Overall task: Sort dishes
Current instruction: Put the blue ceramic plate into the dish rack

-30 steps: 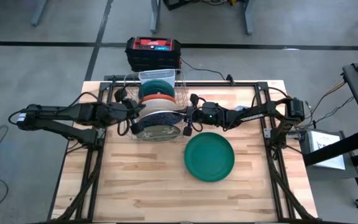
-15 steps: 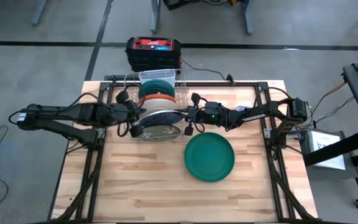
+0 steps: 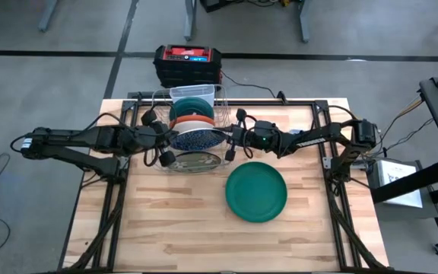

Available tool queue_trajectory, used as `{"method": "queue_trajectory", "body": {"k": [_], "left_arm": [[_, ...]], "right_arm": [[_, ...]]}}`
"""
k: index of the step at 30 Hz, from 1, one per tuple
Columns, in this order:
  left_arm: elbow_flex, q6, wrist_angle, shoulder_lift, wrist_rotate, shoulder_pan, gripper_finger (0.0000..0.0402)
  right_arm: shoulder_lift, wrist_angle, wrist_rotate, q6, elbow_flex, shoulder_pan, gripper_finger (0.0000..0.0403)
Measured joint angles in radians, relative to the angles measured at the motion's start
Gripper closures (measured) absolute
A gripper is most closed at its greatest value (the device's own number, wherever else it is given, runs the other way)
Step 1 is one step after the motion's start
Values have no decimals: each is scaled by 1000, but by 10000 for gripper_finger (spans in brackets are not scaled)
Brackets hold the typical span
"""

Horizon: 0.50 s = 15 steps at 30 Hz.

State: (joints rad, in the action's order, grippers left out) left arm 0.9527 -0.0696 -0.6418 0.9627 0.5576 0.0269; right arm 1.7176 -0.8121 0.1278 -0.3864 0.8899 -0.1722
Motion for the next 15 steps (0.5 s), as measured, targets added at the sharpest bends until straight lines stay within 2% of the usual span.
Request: {"method": "queue_trajectory", "body": {"k": [15], "left_arm": [[0,0,13,1,5,0,401]], "right_arm": [[79,12,-44,142,-9,-3,403]]}}
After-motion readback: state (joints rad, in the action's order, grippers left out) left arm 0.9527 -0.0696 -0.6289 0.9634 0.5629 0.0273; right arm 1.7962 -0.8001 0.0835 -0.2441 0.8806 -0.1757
